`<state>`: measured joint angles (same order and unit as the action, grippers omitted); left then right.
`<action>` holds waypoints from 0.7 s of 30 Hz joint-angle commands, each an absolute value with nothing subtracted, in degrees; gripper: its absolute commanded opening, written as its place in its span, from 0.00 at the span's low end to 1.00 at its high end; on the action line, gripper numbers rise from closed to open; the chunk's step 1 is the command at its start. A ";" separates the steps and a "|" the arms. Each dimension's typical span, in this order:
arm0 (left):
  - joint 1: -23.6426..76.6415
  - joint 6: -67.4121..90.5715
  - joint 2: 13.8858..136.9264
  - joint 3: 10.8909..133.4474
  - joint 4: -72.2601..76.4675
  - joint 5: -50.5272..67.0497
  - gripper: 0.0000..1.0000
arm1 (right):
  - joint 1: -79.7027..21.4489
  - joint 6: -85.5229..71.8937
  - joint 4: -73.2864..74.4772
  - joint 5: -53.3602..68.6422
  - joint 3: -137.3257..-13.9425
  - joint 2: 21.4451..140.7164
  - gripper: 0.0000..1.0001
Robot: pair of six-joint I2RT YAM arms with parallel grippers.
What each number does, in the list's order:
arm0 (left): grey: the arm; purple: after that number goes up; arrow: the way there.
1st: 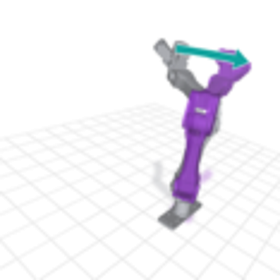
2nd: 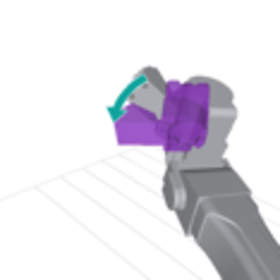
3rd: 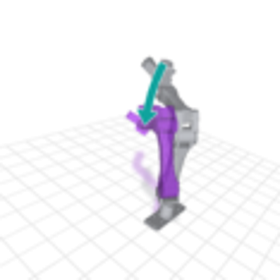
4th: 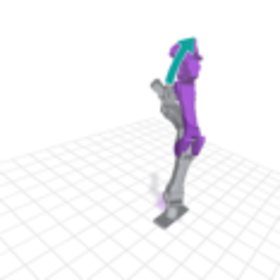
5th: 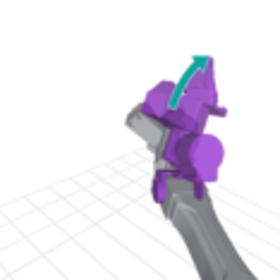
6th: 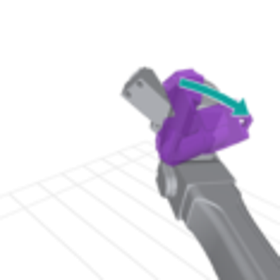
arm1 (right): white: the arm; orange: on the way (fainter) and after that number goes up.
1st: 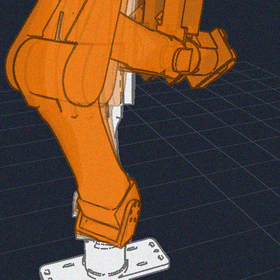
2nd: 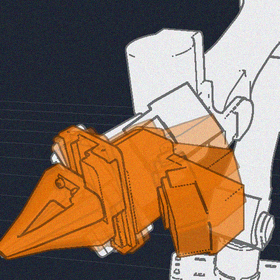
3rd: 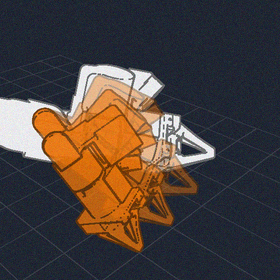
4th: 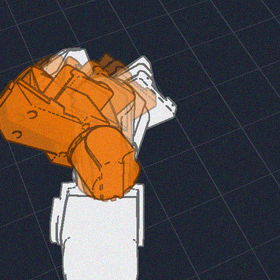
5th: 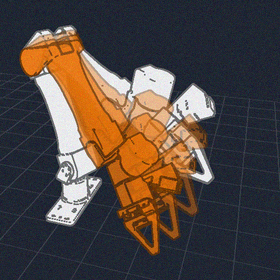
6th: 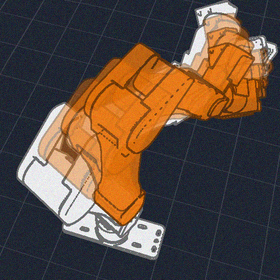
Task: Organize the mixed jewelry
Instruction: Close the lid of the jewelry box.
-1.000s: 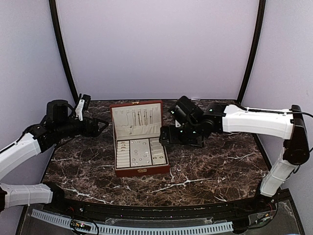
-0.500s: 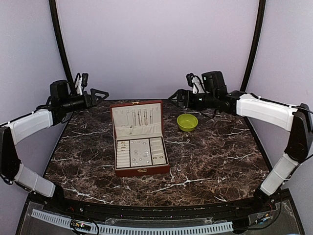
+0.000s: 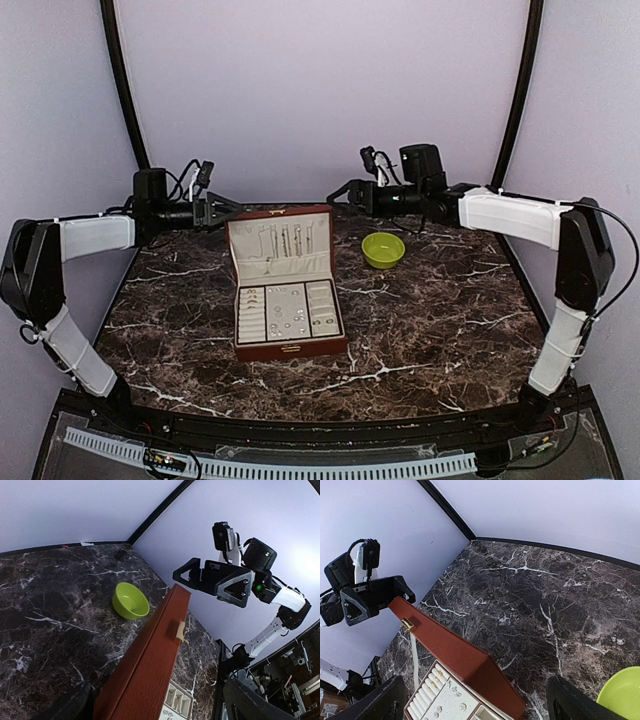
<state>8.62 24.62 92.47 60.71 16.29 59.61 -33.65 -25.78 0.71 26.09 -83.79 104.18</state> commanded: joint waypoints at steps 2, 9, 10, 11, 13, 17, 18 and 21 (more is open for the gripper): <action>11.25 24.41 88.95 58.32 22.34 70.85 0.93 | -33.92 -26.03 -3.55 26.17 -77.21 97.14 0.98; 14.12 19.05 80.88 51.59 15.51 71.17 0.93 | -34.26 -27.50 -6.30 23.49 -65.65 86.67 0.98; 14.22 18.07 79.16 50.54 14.38 70.68 0.93 | -34.35 -27.49 -6.28 23.02 -64.23 85.06 0.98; 14.36 17.46 77.46 49.34 13.23 70.27 0.93 | -34.51 -27.47 -6.26 22.52 -62.95 83.19 0.98; 14.72 16.52 74.13 47.20 10.91 70.33 0.93 | -34.99 -27.67 -6.09 21.29 -60.23 80.15 0.98; 16.50 11.11 67.48 43.90 1.50 66.35 0.93 | -36.67 -27.88 -5.10 17.17 -55.67 74.97 0.98; 17.45 9.59 64.73 43.19 -1.75 63.36 0.93 | -37.36 -27.98 -4.83 15.87 -54.40 73.87 0.98; 19.96 6.73 59.00 41.39 -6.18 52.27 0.90 | -40.24 -28.56 -2.94 10.66 -52.92 71.15 0.98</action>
